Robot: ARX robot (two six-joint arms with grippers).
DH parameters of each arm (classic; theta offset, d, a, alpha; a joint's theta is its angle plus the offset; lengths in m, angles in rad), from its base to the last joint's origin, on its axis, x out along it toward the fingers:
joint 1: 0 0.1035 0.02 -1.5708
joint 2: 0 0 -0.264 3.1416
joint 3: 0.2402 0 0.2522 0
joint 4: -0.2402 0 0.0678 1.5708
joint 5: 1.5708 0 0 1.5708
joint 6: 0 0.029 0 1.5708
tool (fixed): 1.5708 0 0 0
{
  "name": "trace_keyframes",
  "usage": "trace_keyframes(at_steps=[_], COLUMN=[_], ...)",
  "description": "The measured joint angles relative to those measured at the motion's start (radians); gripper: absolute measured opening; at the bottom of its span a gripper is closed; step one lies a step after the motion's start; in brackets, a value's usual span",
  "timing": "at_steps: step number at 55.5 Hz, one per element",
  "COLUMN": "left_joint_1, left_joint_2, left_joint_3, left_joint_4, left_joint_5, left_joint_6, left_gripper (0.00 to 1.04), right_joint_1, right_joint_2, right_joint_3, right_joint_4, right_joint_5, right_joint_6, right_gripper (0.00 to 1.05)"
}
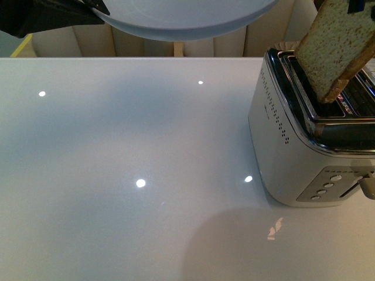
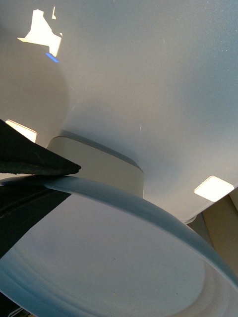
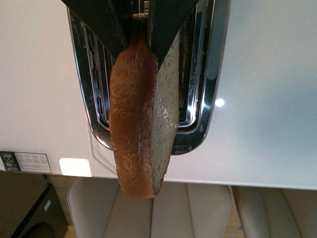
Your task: Left arm holds plate, right arm toasts bread
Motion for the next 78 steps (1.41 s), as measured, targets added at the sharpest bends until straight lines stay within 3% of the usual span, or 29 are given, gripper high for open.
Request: trace_keyframes(at_steps=[41,78], left_joint_1=[0.0,0.0], left_joint_2=[0.0,0.0], left_joint_3=[0.0,0.0], left_joint_4=[0.0,0.0], left_joint_5=[0.0,0.0], left_joint_6=[0.0,0.0], left_gripper=[0.03,0.03], right_joint_1=[0.016,0.003], right_joint_2=[0.045,-0.014], right_joint_3=[-0.066,-0.068], right_joint_4=[0.039,-0.066], right_joint_5=[0.019,-0.005], right_joint_6=[0.005,-0.031], right_gripper=[0.03,0.03])
